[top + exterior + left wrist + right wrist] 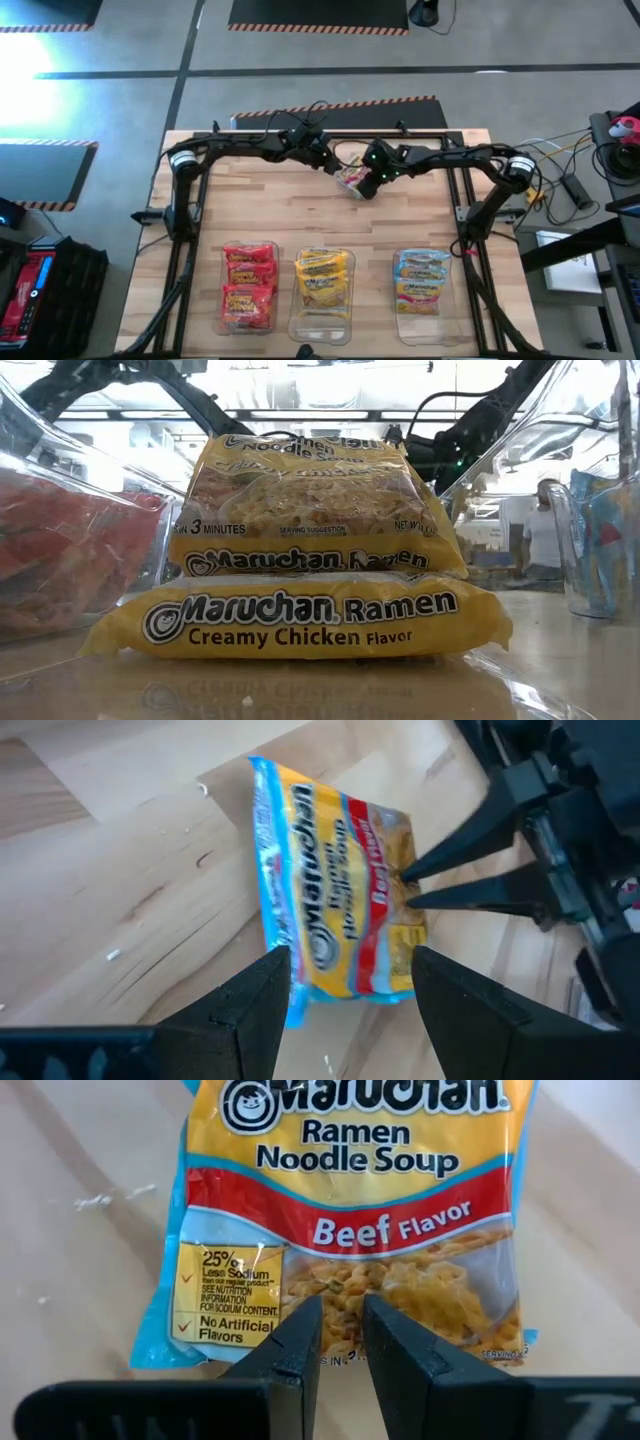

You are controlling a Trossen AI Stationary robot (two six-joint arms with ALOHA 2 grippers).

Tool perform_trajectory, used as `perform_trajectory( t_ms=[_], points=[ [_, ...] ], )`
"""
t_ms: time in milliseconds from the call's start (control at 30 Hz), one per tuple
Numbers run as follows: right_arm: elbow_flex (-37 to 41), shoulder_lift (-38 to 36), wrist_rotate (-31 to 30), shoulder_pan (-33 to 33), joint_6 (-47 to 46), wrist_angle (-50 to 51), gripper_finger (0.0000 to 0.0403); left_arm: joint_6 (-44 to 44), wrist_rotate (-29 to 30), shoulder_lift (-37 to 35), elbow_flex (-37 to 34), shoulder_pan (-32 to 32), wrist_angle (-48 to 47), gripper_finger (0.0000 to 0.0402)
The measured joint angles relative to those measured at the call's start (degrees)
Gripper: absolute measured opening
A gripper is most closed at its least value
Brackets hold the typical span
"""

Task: Sort Maruchan noodles
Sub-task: Put the blue noodle pack into the right transparent bin

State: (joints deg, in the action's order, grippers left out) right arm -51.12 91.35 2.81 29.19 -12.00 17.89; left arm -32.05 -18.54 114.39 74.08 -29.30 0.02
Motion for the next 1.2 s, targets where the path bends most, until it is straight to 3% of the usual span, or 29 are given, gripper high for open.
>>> perform_trajectory(
  t_ms=[633,1200],
  points=[
    [4.38,0.22,0.70,-5.10,-3.47,0.56,0.0068,-1.62,-0.67,2.58,-0.02,0.99,-1.24,0.0192],
    [2.50,-4.24,2.18,-5.97,-7.86,0.63,0.0068,-3.04,-3.50,2.36,0.02,1.75,-4.64,0.0192]
  ],
)
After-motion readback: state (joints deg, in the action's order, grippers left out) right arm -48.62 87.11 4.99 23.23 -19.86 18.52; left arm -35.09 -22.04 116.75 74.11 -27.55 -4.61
